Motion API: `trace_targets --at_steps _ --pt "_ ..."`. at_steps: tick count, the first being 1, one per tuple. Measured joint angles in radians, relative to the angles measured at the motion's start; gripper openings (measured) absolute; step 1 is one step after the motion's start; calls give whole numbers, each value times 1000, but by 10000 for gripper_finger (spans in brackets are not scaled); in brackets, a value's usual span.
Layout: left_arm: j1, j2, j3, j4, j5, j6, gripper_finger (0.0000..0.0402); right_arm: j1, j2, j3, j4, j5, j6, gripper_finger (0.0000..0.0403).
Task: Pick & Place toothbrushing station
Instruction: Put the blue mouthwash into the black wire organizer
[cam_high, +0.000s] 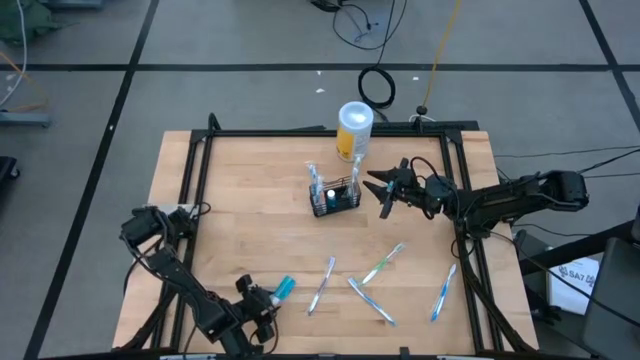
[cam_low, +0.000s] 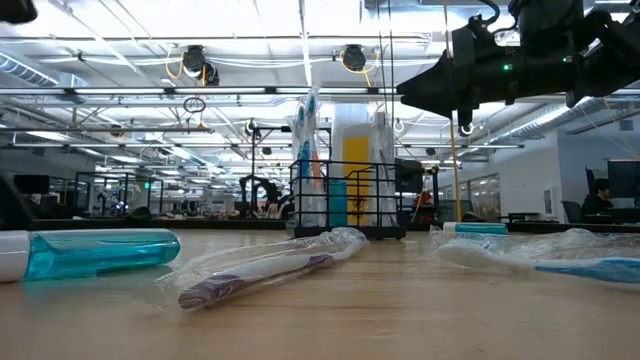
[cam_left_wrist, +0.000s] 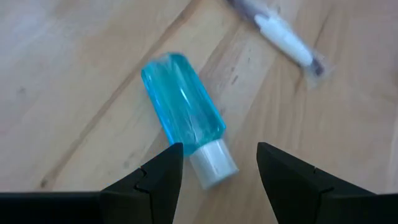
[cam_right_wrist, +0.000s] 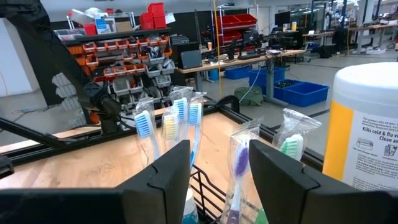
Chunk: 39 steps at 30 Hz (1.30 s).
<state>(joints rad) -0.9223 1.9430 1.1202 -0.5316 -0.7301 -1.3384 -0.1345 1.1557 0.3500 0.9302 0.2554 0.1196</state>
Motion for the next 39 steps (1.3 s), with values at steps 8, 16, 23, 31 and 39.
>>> trace_targets --at_steps 8,16,23,31,39 --pt "1 57 2 7 38 -8 211 0 0 0 0 0 0 155" --pt "5 65 1 5 8 -7 154 0 0 -1 0 0 0 155" --pt "5 64 0 4 -7 -30 95 0 0 -1 0 0 0 155" --pt "30 -10 -3 -34 -11 40 100 0 0 -1 0 0 0 155" --pt "131 -155 -2 -66 56 272 97 -1 0 -1 0 -179 30 155"
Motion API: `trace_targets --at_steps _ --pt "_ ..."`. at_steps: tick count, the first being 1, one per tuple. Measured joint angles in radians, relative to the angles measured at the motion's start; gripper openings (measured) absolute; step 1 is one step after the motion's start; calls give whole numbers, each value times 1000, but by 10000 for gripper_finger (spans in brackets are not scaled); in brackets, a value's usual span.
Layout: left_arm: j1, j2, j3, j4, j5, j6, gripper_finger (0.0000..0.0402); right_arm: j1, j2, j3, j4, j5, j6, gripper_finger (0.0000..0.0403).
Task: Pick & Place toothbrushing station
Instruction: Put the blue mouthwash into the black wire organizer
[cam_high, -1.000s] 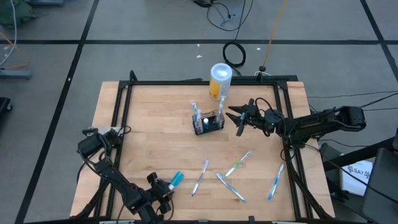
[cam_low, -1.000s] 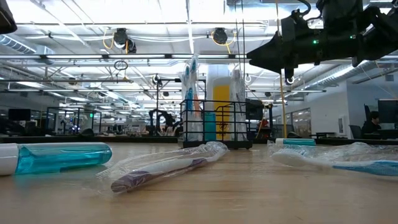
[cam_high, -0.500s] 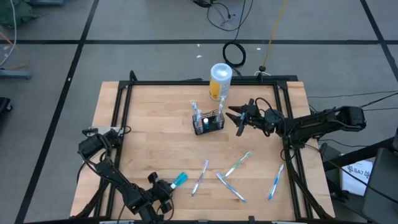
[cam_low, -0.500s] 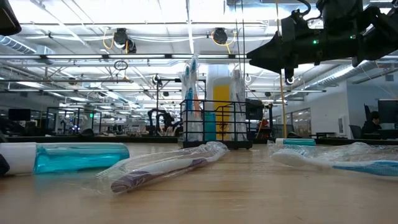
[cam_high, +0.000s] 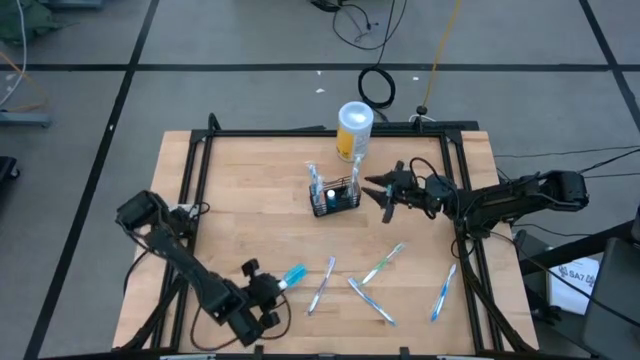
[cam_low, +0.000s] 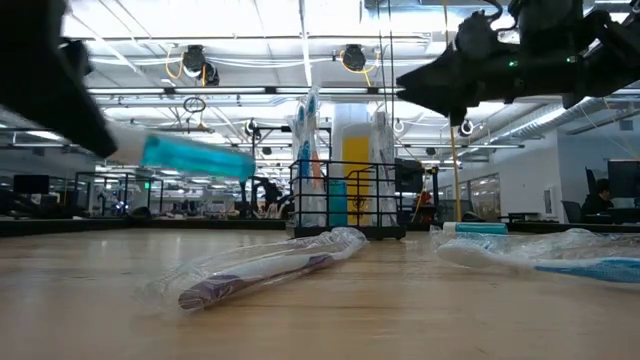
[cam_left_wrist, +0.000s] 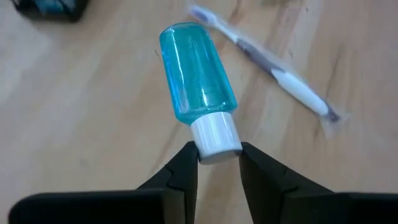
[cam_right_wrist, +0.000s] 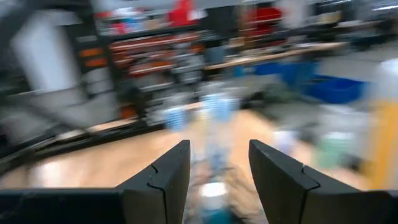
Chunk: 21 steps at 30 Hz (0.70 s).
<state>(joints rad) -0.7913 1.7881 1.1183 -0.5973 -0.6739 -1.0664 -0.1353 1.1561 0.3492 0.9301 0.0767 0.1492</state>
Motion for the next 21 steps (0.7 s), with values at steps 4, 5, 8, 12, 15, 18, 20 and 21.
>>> trace_targets --at_steps 4,5,8,12,15,18,20,21 --pt "57 -46 0 0 -2 165 98 23 0 0 0 -198 -4 155" --pt "72 -59 0 -2 -2 208 98 38 4 0 2 -210 -12 155" --pt "125 -94 0 7 13 319 98 94 15 0 1 -209 -72 155" --pt "197 -142 0 29 36 461 99 162 45 0 115 -209 -134 155" --pt "254 -165 1 59 61 589 99 194 73 16 173 -208 -135 155" --pt "314 -180 1 119 100 738 99 211 94 38 164 -201 -122 155" --pt "355 -189 1 137 131 837 99 219 114 51 165 -163 -112 155" --pt "377 -189 6 143 144 884 99 222 118 51 162 -140 -110 155"
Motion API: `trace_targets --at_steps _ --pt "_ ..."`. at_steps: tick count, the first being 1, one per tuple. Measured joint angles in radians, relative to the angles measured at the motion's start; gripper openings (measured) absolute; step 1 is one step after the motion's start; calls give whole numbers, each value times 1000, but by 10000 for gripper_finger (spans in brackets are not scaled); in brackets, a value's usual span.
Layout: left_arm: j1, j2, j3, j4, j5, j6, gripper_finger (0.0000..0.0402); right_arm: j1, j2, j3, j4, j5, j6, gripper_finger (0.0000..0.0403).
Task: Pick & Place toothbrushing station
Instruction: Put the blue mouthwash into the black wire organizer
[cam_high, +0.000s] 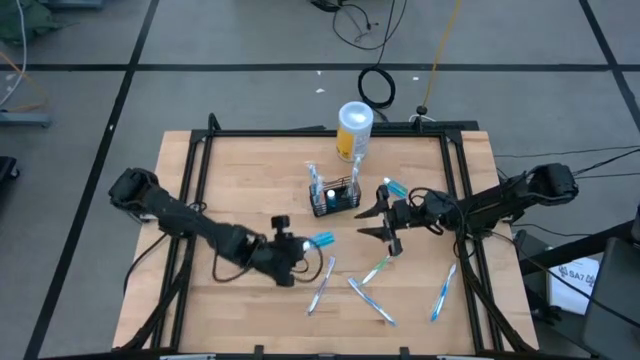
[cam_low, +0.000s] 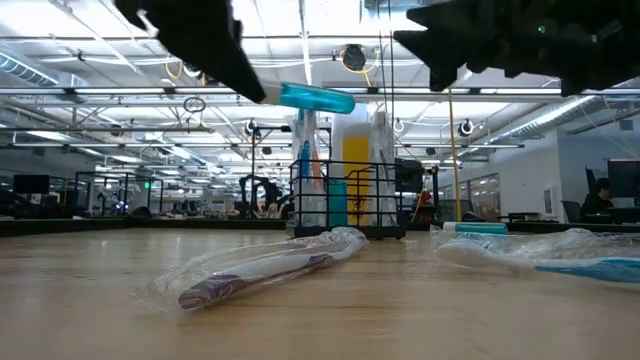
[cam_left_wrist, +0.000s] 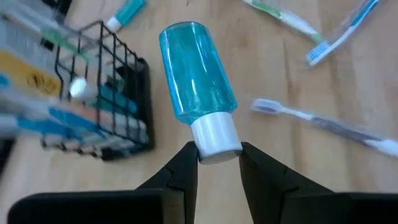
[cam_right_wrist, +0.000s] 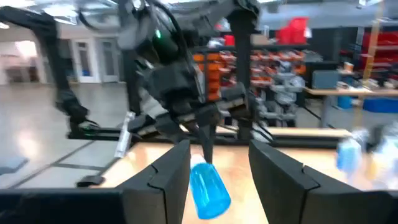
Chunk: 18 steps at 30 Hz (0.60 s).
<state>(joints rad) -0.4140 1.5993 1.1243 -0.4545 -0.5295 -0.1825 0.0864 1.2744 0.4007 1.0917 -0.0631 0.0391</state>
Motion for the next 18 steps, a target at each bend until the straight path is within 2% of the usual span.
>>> trace_targets --at_steps 3,11,14,18 --pt "59 2 59 -80 33 106 99 1 2 0 -32 70 -4 155" --pt "185 5 277 -280 35 398 99 -6 -45 0 -124 192 -68 155" --pt "230 4 328 -302 32 512 99 -21 -74 0 -176 196 -78 155" --pt "273 4 339 -272 37 582 99 -41 -82 0 -190 193 -78 155"
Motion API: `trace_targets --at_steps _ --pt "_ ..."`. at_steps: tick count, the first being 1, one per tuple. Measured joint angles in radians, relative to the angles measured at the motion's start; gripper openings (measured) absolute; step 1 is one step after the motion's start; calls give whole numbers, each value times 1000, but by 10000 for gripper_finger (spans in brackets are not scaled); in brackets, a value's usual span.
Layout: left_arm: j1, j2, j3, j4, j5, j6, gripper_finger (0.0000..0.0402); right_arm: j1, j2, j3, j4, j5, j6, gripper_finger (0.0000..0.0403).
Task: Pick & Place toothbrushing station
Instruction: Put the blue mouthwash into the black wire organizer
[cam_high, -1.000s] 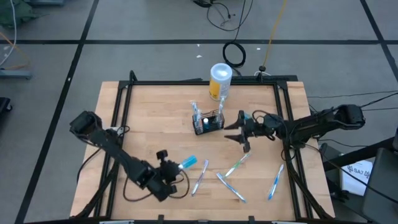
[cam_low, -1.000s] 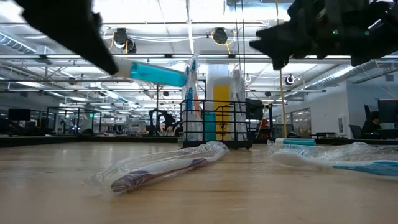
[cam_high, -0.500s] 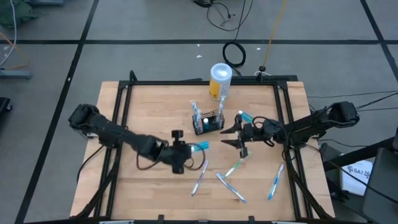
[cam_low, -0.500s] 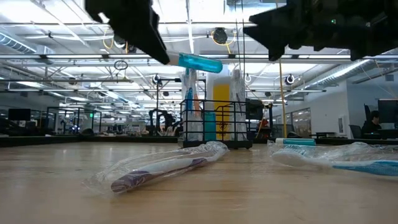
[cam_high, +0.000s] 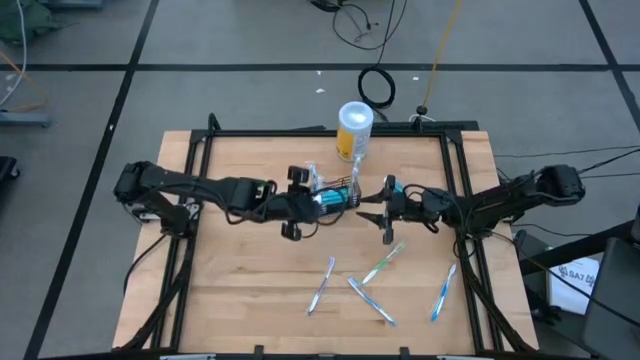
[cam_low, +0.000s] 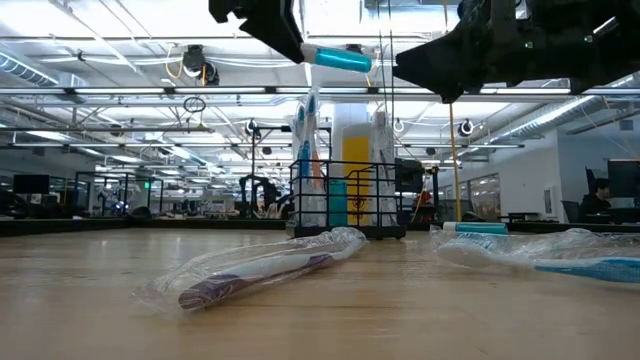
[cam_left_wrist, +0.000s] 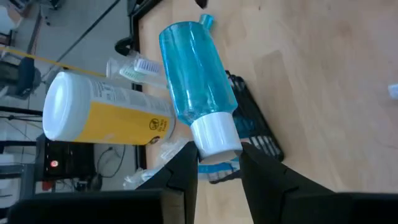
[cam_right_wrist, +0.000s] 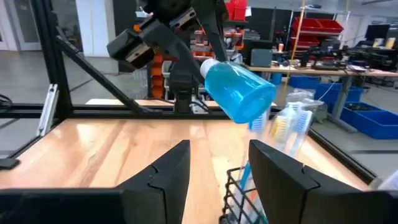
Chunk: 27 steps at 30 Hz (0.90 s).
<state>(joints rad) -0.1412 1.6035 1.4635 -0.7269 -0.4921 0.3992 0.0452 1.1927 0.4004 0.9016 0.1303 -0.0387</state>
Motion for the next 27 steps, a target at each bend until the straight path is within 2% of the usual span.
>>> trace_targets --at_steps 5,9,14,18,27 --pt "17 20 0 3 -8 68 99 -44 -1 0 10 0 137 155" --pt "2 30 0 73 -19 133 99 -91 -1 0 13 -14 271 161" --pt "-20 48 0 122 -86 241 99 -135 0 0 33 -217 413 195" --pt "-30 58 0 123 -154 274 99 -135 -1 0 51 -240 416 226" --pt "-38 58 0 147 -155 296 99 -135 0 0 67 -238 394 262"
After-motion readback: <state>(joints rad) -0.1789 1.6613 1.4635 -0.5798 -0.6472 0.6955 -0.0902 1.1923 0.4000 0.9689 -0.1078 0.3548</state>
